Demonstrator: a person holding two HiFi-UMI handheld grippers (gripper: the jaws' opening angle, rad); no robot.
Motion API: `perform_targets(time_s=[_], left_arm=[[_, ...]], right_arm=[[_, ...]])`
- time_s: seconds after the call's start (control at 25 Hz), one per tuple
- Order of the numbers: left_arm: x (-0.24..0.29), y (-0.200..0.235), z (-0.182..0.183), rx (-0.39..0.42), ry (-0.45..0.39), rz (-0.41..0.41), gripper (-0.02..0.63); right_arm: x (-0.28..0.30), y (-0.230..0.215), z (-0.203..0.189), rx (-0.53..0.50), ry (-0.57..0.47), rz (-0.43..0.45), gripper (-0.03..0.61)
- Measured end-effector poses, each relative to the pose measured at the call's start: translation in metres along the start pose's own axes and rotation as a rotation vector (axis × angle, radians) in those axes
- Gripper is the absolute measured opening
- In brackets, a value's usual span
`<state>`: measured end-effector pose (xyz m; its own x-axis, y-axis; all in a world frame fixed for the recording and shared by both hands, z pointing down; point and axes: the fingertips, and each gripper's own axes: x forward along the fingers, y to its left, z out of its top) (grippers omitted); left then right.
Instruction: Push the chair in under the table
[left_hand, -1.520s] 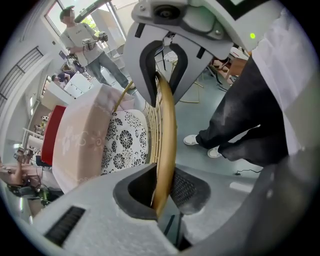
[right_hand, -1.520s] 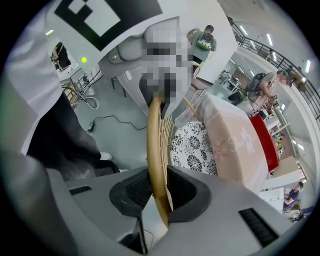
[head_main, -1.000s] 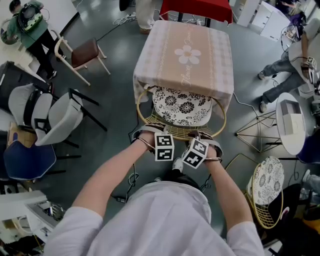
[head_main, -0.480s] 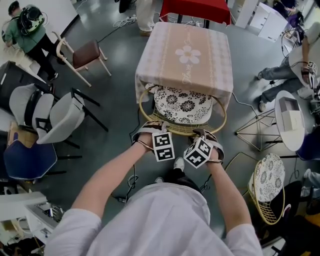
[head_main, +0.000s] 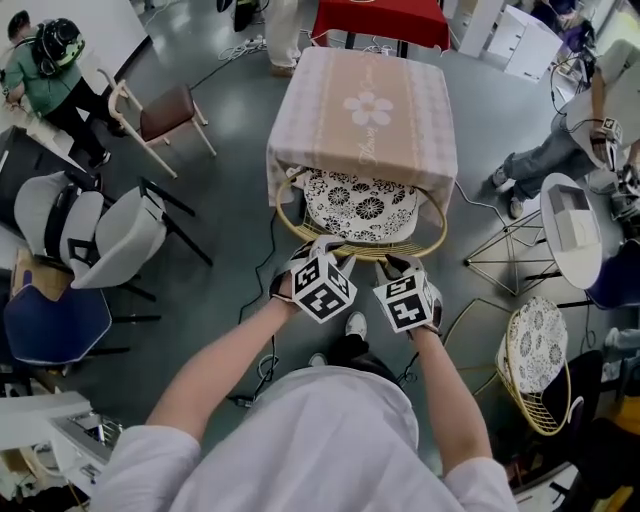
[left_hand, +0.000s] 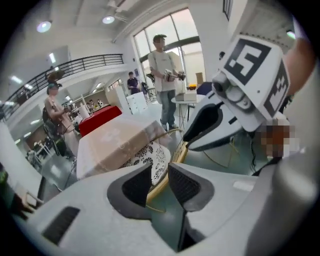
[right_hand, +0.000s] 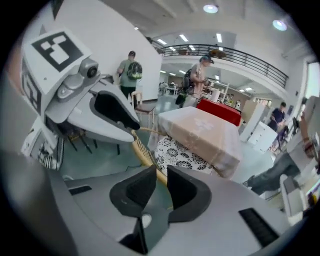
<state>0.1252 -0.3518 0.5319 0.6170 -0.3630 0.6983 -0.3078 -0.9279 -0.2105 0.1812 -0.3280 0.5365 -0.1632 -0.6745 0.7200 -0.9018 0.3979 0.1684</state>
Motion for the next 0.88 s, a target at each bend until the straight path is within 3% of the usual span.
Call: perform_targets(time_s=[0.12, 0.36, 0.64, 0.88], left_arm=[[-0.011, -0.004, 0.014, -0.118, -0.069, -0.013, 0.107], [-0.038, -0.007, 0.029, -0.298, -0.184, 0.011, 0.058], [-0.073, -0.015, 0.039, -0.404, -0.275, 0.031, 0.008], [-0.089, -0.019, 0.037, -0.481, -0.314, 0.029, 0.006]], right_arm=[[-0.014, 0.002, 0.01, 0.138, -0.065, -0.012, 0.052], [-0.042, 0.016, 0.033, 0.231, -0.173, -0.029, 0.034], [-0.073, 0.034, 0.057, 0.299, -0.287, -0.036, 0.005], [-0.089, 0.043, 0.067, 0.344, -0.344, -0.05, 0.003]])
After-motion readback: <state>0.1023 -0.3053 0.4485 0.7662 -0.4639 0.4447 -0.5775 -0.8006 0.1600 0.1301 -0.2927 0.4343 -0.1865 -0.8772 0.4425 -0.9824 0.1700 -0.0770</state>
